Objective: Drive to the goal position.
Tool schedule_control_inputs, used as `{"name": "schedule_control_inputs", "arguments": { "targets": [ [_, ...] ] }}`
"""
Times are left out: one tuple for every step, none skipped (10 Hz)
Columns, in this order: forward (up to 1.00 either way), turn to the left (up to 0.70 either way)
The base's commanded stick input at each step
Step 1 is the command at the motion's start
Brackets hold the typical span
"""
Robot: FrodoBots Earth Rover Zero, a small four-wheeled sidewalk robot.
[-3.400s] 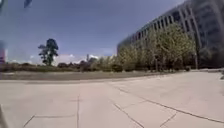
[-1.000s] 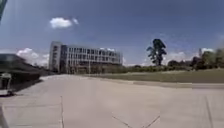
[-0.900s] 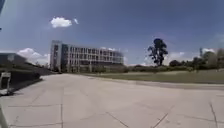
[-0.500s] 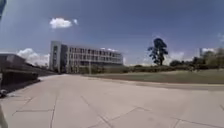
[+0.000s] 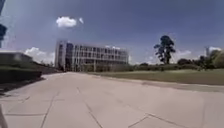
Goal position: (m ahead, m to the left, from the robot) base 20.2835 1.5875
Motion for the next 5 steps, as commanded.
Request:
{"name": "schedule_control_inputs", "arguments": {
  "targets": [
    [0.70,0.36],
    [0.70,0.36],
    [0.70,0.36],
    [0.70,0.36],
    [0.70,0.36]
  ]
}}
